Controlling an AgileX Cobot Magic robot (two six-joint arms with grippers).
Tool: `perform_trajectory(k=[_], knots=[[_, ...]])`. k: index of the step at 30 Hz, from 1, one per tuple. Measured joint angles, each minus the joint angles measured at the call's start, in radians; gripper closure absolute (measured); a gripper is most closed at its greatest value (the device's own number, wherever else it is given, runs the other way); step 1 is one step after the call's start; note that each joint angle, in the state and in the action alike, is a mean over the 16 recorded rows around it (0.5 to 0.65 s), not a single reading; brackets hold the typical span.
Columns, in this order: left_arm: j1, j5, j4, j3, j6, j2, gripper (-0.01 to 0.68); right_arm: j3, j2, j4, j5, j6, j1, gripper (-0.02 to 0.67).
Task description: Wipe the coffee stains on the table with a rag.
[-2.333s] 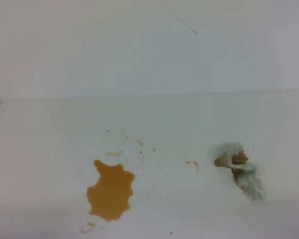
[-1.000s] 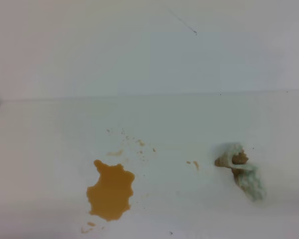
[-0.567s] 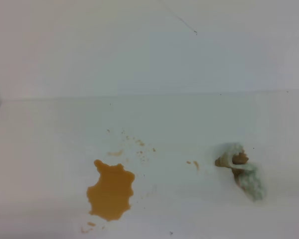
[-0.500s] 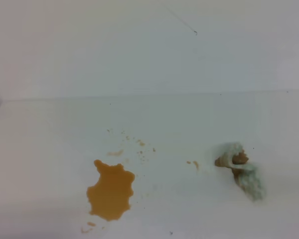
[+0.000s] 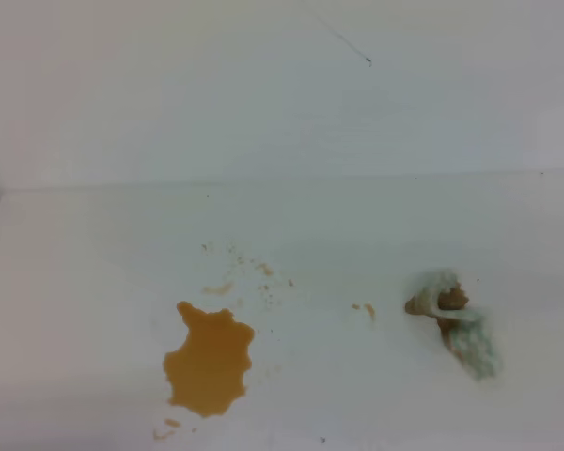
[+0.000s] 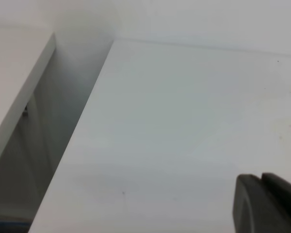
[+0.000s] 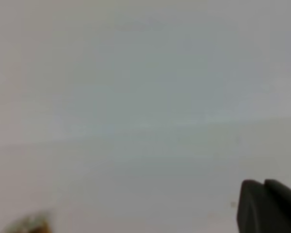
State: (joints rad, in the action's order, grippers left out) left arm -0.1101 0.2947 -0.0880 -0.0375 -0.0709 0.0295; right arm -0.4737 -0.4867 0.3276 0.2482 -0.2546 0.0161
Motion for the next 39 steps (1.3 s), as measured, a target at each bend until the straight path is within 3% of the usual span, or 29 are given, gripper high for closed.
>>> perform_trajectory(k=[7, 15, 20, 26, 33, 39], knots=[[0.0, 0.0, 0.0, 0.0, 0.0, 0.0, 0.672, -0.088, -0.234, -0.296, 0.13, 0.19, -0.003, 0.652], [0.0, 0.0, 0.0, 0.0, 0.0, 0.0, 0.672, -0.145, -0.457, -0.748, 0.181, 0.607, -0.051, 0.647], [0.0, 0.0, 0.0, 0.0, 0.0, 0.0, 0.672, -0.208, -0.616, -0.927, 0.227, 0.819, -0.121, 0.613], [0.0, 0.0, 0.0, 0.0, 0.0, 0.0, 0.672, -0.327, -0.827, -0.993, 0.267, 0.945, -0.221, 0.526], [0.0, 0.0, 0.0, 0.0, 0.0, 0.0, 0.672, -0.483, -1.052, -0.958, 0.273, 0.902, -0.292, 0.427], [0.0, 0.0, 0.0, 0.0, 0.0, 0.0, 0.672, -0.606, -1.212, -0.868, 0.291, 0.807, -0.31, 0.394]])
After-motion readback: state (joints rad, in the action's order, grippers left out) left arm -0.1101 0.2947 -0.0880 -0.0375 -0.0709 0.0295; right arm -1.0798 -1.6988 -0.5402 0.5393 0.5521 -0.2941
